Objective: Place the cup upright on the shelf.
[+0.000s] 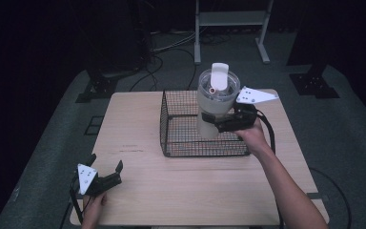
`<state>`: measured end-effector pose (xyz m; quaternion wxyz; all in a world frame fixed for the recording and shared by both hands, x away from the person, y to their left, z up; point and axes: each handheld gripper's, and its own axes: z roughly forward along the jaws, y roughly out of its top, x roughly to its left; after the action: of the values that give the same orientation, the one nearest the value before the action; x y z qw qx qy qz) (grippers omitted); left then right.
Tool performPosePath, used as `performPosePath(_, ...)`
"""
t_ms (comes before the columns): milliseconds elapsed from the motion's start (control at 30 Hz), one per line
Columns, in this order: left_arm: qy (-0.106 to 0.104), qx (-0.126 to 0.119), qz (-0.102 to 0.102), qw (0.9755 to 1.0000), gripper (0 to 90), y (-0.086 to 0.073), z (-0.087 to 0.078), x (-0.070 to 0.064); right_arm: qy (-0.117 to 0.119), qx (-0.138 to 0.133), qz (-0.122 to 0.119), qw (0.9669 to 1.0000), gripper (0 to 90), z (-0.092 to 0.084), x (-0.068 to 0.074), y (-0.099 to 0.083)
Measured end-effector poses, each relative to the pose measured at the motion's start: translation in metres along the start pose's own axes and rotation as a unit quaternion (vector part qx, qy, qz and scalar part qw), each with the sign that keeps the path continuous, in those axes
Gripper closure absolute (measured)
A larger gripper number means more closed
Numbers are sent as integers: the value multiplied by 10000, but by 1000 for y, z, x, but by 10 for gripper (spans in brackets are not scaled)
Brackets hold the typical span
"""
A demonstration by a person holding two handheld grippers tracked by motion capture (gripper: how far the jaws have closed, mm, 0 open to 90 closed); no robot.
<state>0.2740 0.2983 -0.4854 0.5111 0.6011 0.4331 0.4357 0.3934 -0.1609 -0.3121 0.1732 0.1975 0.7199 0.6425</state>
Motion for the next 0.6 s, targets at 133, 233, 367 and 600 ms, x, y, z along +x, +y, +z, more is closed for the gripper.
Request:
performPosePath(133, -9, 12, 0, 10000, 0, 0, 0, 0, -7, 62, -62, 10000, 94, 17, -9, 7)
performPosePath(233, -11, 25, 7, 10000, 0, 0, 0, 1, 11, 88, -51, 9999, 94, 25, -13, 8)
performPosePath(367, -7, 18, -19, 10000, 0, 0, 0, 0, 29, 117, -12, 9999, 94, 40, -20, 7)
performPosePath(600, -16, 10, -34, 10000, 0, 0, 0, 1, 43, 259, -20, 9997, 94, 63, -28, 3)
